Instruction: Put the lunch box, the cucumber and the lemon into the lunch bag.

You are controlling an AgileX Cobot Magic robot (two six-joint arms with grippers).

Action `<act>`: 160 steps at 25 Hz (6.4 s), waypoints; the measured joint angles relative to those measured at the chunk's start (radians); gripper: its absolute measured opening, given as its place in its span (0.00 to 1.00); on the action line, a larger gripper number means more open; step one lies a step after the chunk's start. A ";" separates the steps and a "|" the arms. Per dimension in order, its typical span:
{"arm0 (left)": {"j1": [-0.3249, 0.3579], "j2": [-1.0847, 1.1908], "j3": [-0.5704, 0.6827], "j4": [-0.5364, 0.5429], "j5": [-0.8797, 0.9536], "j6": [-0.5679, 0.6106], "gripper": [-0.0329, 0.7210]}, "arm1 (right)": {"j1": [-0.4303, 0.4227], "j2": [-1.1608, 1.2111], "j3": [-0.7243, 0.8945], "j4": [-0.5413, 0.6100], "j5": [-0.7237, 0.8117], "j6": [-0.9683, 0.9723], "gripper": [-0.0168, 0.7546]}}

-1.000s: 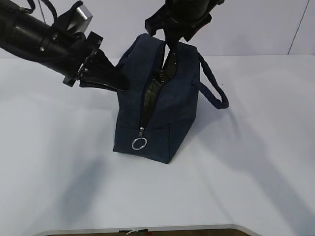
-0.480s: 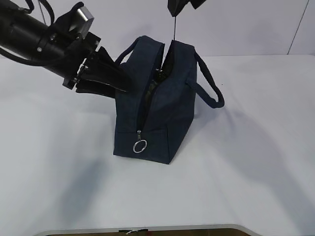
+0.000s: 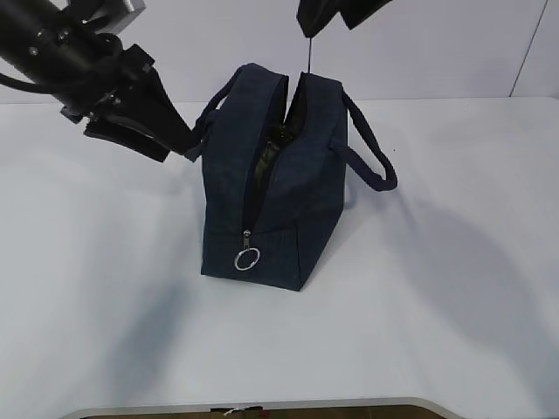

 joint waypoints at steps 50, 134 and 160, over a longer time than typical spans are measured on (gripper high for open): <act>0.002 -0.410 0.074 0.474 0.043 -0.236 0.36 | 0.099 -0.386 1.333 0.103 -1.357 -0.118 0.52; 0.002 -0.410 0.074 0.460 0.043 -0.311 0.36 | 0.099 0.243 1.201 -0.360 -2.083 0.162 0.52; 0.002 -0.410 0.074 0.460 0.043 -0.311 0.36 | 0.099 0.281 1.201 -0.290 -2.117 0.168 0.52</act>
